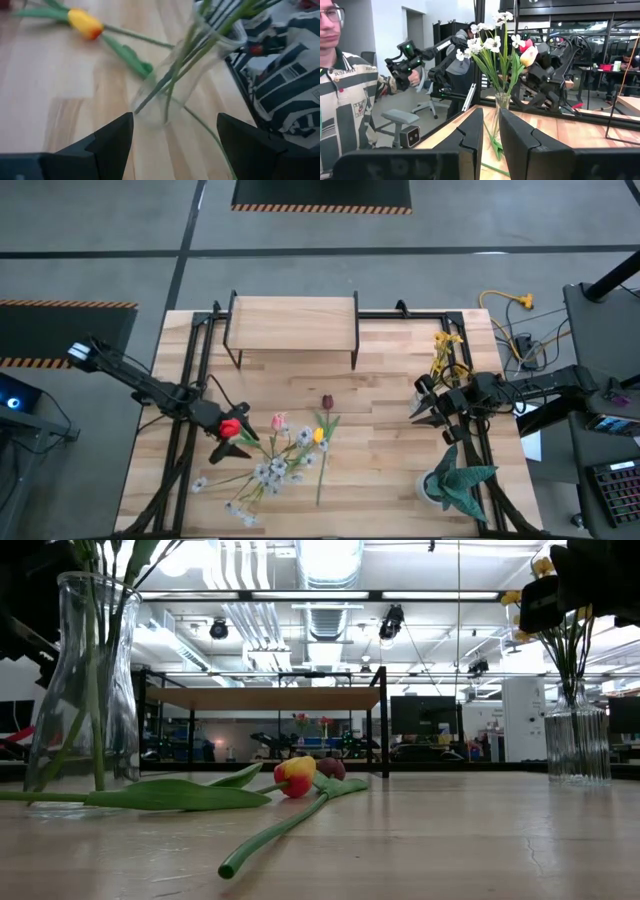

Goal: Pick and place flowers into a vace then onto a shelf
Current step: Move the left transparent vase to the center

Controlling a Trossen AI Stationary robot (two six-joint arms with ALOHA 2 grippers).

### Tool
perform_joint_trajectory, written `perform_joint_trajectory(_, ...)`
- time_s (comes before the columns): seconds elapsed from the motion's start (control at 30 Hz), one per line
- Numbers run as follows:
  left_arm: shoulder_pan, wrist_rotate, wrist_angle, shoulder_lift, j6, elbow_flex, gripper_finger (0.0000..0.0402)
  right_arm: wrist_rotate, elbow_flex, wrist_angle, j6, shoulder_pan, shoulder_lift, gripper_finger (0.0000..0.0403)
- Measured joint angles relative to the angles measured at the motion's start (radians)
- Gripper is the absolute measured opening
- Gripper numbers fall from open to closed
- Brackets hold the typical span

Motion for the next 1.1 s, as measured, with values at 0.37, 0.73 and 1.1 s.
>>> perform_joint_trajectory(0.37,-0.01,-0.006,0.171,0.013,0.094,-0.07,0.0269,0.001,0.0,0.003,0.0,0.0,0.0,0.0052)
perform_joint_trajectory(0.73,-0.01,-0.057,0.239,0.015,0.15,-0.072,0.0289,0.034,0.0,0.003,0.0,0.0,0.0,0.0052)
perform_joint_trajectory(1.1,-0.011,-0.06,0.544,0.24,0.282,-0.072,0.033,0.035,0.0,0.003,-0.003,0.0,0.0,0.0052)
